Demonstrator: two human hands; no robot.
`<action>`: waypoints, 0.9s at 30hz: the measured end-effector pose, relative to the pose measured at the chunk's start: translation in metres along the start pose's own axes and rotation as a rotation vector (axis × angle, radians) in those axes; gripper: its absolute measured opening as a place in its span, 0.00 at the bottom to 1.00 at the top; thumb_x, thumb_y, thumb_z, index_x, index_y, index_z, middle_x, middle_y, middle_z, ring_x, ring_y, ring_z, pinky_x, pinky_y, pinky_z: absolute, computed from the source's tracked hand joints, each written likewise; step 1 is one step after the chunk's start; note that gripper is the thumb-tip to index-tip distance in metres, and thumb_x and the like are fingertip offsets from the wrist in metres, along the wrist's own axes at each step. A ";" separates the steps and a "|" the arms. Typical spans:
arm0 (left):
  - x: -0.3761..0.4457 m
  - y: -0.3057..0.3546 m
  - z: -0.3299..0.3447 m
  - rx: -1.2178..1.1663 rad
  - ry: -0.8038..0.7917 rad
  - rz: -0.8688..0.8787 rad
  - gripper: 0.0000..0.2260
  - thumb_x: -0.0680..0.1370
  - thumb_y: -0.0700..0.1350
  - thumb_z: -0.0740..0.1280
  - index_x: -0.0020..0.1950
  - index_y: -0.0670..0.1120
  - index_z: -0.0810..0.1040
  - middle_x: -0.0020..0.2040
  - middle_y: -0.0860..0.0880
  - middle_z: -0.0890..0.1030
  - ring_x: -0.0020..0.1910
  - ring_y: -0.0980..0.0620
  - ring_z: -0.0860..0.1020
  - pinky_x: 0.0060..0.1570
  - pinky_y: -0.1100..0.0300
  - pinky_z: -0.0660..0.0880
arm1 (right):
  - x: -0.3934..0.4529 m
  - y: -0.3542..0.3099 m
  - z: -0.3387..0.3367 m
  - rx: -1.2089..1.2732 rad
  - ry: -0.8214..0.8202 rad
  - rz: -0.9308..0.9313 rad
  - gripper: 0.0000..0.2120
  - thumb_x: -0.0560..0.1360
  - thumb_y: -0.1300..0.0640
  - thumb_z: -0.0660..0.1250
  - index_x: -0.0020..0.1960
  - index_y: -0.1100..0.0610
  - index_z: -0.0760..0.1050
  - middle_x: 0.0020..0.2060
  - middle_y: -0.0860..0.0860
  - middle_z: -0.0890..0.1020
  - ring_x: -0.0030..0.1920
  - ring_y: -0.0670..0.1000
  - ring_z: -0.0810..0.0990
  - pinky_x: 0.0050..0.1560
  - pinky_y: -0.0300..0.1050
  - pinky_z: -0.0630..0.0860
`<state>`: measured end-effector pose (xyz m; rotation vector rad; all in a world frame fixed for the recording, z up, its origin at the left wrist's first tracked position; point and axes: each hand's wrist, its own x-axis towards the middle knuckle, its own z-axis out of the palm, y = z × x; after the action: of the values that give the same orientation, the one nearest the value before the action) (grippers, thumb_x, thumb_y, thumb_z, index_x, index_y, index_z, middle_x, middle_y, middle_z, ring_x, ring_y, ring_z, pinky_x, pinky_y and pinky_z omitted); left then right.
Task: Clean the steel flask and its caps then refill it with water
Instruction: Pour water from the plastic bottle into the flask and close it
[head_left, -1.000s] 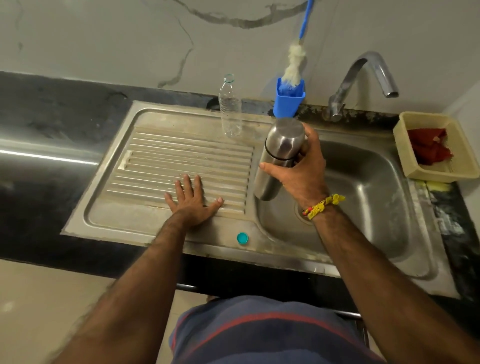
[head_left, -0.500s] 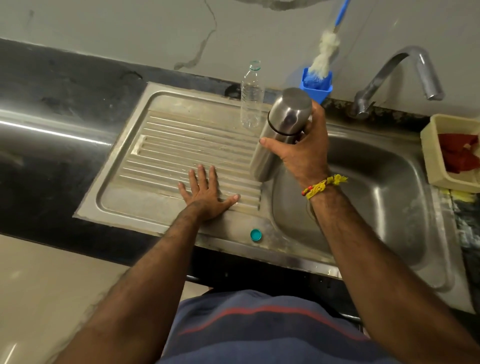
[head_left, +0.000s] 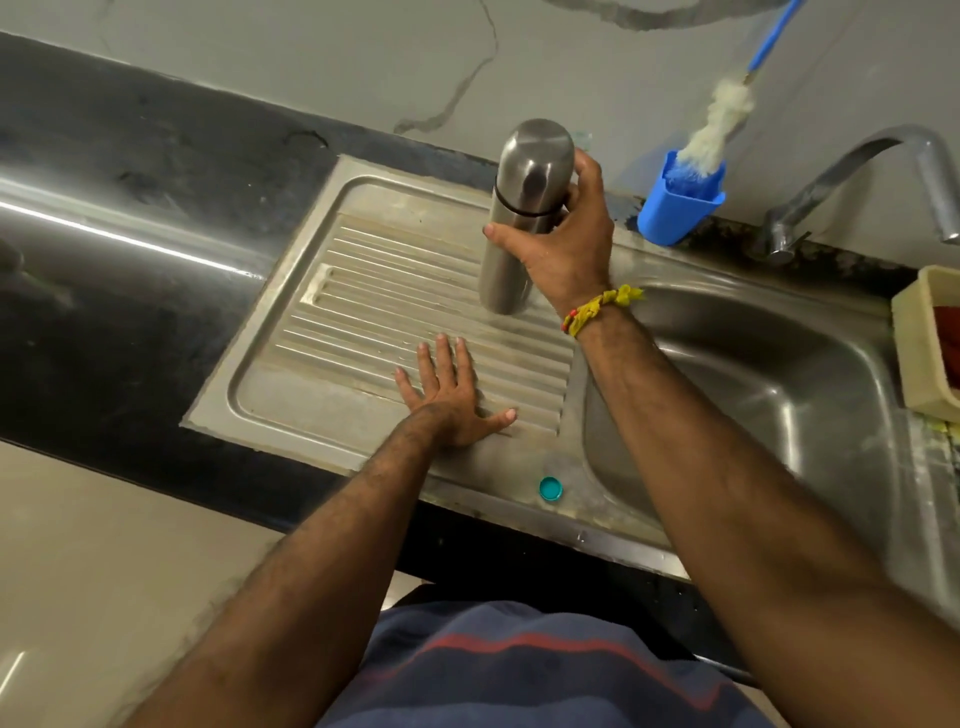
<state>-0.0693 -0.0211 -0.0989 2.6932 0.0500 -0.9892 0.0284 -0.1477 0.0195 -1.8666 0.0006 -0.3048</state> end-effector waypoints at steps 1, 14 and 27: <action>0.001 -0.001 -0.002 -0.003 -0.021 0.005 0.59 0.72 0.76 0.61 0.77 0.45 0.23 0.76 0.42 0.22 0.75 0.36 0.24 0.70 0.28 0.30 | 0.006 -0.002 0.010 -0.002 0.004 0.006 0.45 0.55 0.51 0.84 0.68 0.52 0.67 0.53 0.46 0.82 0.53 0.46 0.82 0.55 0.48 0.81; 0.007 0.002 -0.003 -0.027 -0.083 -0.011 0.63 0.71 0.73 0.67 0.75 0.44 0.20 0.73 0.42 0.18 0.70 0.36 0.19 0.64 0.28 0.25 | 0.072 -0.003 0.088 -0.110 0.113 0.045 0.37 0.58 0.47 0.82 0.63 0.54 0.72 0.49 0.43 0.84 0.47 0.46 0.82 0.48 0.39 0.78; 0.009 0.000 -0.001 -0.027 -0.076 0.011 0.62 0.72 0.73 0.66 0.74 0.44 0.19 0.71 0.41 0.16 0.69 0.35 0.18 0.61 0.28 0.23 | 0.082 0.012 0.089 -0.136 0.100 0.087 0.40 0.60 0.48 0.83 0.64 0.58 0.67 0.52 0.48 0.83 0.49 0.49 0.82 0.53 0.44 0.79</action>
<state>-0.0622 -0.0216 -0.1040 2.6262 0.0327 -1.0782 0.1278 -0.0809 0.0007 -1.9781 0.1743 -0.3445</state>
